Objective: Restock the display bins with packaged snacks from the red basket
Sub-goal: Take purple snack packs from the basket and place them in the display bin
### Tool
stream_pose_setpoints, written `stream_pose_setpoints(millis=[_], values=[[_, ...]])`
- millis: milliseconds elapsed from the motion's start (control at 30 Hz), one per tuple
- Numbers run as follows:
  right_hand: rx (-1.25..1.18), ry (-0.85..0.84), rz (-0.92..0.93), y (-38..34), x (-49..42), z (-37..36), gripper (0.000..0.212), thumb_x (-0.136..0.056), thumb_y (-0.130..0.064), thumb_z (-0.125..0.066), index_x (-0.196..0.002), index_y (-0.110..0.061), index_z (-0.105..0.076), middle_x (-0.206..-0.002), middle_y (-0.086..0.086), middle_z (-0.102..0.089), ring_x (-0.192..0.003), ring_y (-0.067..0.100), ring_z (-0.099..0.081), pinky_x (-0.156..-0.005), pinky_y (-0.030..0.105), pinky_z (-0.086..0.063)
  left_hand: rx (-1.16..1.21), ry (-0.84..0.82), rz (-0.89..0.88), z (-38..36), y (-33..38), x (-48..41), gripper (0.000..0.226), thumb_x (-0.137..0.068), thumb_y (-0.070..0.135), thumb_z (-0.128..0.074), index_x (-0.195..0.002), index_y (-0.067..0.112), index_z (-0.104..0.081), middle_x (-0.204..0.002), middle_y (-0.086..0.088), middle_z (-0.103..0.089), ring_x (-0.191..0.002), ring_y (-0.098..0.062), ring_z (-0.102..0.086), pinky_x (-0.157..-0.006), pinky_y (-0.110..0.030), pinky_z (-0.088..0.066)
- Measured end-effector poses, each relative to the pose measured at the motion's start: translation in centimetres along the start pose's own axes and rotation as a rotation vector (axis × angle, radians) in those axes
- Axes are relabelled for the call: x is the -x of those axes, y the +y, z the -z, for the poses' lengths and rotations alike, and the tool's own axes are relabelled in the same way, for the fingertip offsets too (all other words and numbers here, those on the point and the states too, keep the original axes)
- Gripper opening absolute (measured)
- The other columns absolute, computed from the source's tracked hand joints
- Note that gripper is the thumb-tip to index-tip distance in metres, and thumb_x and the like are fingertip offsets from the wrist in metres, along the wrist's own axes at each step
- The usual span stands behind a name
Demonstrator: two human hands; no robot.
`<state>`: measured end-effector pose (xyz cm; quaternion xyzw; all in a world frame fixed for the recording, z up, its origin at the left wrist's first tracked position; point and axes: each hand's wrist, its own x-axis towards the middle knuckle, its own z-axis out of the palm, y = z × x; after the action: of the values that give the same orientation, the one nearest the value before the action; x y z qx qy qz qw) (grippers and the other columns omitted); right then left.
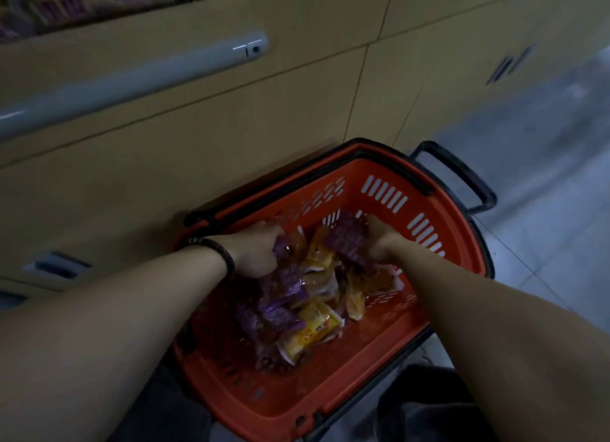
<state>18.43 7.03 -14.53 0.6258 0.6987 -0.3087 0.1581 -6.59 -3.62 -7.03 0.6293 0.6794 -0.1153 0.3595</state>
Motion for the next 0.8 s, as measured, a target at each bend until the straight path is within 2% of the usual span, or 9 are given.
stream_pose_setpoints(millis=[67,200,267,333,400,533,667,700,800], values=[[0.031,-0.016,-0.035,0.0,-0.6,-0.5,0.085,-0.088,-0.027,-0.079,-0.155,-0.012,-0.030,-0.152,0.017,-0.048,-0.138,0.037,-0.049,-0.107,0.035,-0.042,-0.003,-0.003,-0.002,-0.2,-0.3,-0.3,0.065,-0.099,0.014,-0.052,-0.161,0.016,-0.031,-0.165,-0.014,-0.030,-0.155,-0.028,-0.029,-0.126,-0.032,-0.024],[0.194,-0.042,-0.100,-0.6,-0.8,-1.1,0.099,-0.082,-0.046,-0.081,-0.158,-0.018,-0.023,-0.156,0.014,-0.037,-0.145,0.042,-0.035,-0.115,0.047,-0.035,-0.008,-0.092,0.036,-1.2,-1.1,-1.0,0.053,-0.093,0.020,-0.054,-0.145,0.017,-0.045,-0.157,-0.015,-0.033,-0.151,-0.031,-0.033,-0.126,-0.036,-0.027],[0.266,-0.079,-0.055,-0.5,-1.5,-1.8,0.106,-0.073,-0.065,-0.075,-0.159,-0.033,-0.021,-0.157,0.014,-0.036,-0.144,0.045,-0.036,-0.117,0.053,-0.035,-0.052,-0.151,0.088,-1.7,-1.7,-1.2,0.061,-0.088,0.032,-0.056,-0.146,0.018,-0.042,-0.163,-0.017,-0.028,-0.154,-0.034,-0.026,-0.127,-0.043,-0.024],[0.316,-0.103,-0.010,-0.4,-2.2,-2.4,0.111,-0.064,-0.074,-0.075,-0.157,-0.040,-0.025,-0.156,0.019,-0.041,-0.142,0.046,-0.040,-0.114,0.052,-0.040,-0.058,-0.193,0.120,-1.8,-1.9,-1.4,0.076,-0.090,0.039,-0.064,-0.155,0.018,-0.031,-0.168,-0.020,-0.015,-0.158,-0.036,-0.015,-0.129,-0.046,-0.020],[0.359,-0.091,0.044,-1.0,-1.4,-1.9,0.108,-0.063,-0.070,-0.082,-0.154,-0.034,-0.037,-0.151,0.019,-0.049,-0.137,0.043,-0.048,-0.110,0.044,-0.047,-0.019,-0.185,0.126,-1.8,-1.7,-1.4,0.096,-0.086,0.048,-0.078,-0.161,0.018,-0.025,-0.169,-0.019,-0.016,-0.158,-0.035,-0.017,-0.127,-0.043,-0.024],[0.409,-0.099,0.162,-1.6,-0.3,-0.5,0.090,-0.075,-0.051,-0.086,-0.152,-0.036,-0.044,-0.154,0.008,-0.052,-0.138,0.031,-0.053,-0.107,0.033,-0.046,0.121,-0.085,0.142,-2.3,-1.4,-1.1,0.102,-0.062,0.066,-0.086,-0.146,0.019,-0.051,-0.150,-0.008,-0.056,-0.134,-0.027,-0.057,-0.109,-0.039,-0.050],[0.366,-0.112,0.173,-1.1,0.3,0.2,0.069,-0.087,-0.036,-0.078,-0.149,-0.040,-0.048,-0.155,0.002,-0.050,-0.138,0.030,-0.052,-0.103,0.031,-0.047,0.123,-0.130,0.114,-3.0,-1.8,-1.0,0.128,-0.053,0.070,-0.080,-0.160,0.017,-0.034,-0.162,-0.008,-0.042,-0.148,-0.027,-0.042,-0.121,-0.039,-0.037],[0.353,-0.126,0.174,-0.9,0.7,0.5,0.068,-0.086,-0.035,-0.079,-0.148,-0.041,-0.050,-0.155,0.001,-0.049,-0.137,0.029,-0.052,-0.101,0.031,-0.047,0.121,-0.153,0.094,-3.2,-1.9,-1.0,0.119,-0.056,0.071,-0.083,-0.155,0.019,-0.042,-0.158,-0.005,-0.048,-0.144,-0.026,-0.048,-0.117,-0.036,-0.041],[0.375,-0.181,0.178,-0.2,1.5,1.1,0.059,-0.082,-0.044,-0.082,-0.137,-0.038,-0.062,-0.144,-0.002,-0.059,-0.126,0.027,-0.059,-0.088,0.027,-0.047,0.061,-0.262,0.066,-3.5,-1.2,-0.1,0.066,-0.080,0.058,-0.085,-0.128,0.019,-0.061,-0.133,-0.005,-0.070,-0.122,-0.024,-0.066,-0.095,-0.029,-0.054]])
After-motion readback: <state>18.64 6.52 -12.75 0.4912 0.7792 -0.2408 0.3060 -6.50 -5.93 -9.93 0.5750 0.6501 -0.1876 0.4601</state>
